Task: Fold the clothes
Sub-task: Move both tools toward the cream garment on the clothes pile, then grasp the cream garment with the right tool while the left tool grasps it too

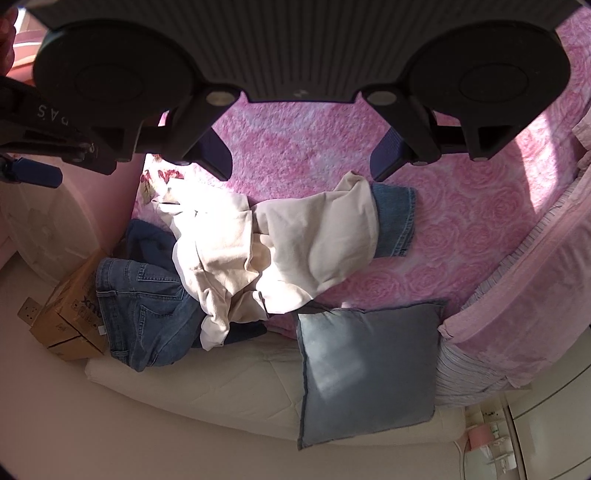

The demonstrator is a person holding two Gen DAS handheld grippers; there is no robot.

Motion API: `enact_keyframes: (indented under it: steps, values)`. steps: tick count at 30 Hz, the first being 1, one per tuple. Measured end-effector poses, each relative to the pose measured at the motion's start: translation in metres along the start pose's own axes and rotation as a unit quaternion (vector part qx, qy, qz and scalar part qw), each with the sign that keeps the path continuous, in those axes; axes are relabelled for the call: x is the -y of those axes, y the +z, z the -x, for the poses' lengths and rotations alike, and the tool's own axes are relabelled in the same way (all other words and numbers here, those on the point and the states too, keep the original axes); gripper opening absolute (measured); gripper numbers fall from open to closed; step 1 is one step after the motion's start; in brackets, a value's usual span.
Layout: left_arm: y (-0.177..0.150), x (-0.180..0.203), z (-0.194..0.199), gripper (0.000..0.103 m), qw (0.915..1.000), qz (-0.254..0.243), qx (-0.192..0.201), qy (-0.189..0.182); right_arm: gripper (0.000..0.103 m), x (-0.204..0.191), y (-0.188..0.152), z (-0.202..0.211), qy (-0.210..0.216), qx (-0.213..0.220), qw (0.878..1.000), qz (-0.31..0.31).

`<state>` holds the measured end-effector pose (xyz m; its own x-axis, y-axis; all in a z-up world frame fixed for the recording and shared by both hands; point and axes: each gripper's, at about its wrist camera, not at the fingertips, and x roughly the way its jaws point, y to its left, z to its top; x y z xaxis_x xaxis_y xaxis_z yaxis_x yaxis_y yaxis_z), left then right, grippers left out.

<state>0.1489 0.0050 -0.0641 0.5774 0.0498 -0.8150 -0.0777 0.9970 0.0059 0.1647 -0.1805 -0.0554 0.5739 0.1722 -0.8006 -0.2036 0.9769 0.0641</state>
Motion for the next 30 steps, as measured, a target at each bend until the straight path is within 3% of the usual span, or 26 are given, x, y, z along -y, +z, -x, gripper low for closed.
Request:
enact_keyframes:
  steps: [16, 30]
  values:
    - [0.040, 0.023, -0.138, 0.071, 0.9986, -0.002, -0.051, -0.011, 0.069, 0.066, 0.031, -0.118, 0.011, -0.050, 0.998, -0.019]
    - [0.058, 0.025, -0.265, 0.071, 0.9954, 0.001, -0.096, -0.001, 0.069, 0.077, 0.046, -0.239, 0.010, -0.090, 0.996, 0.004]
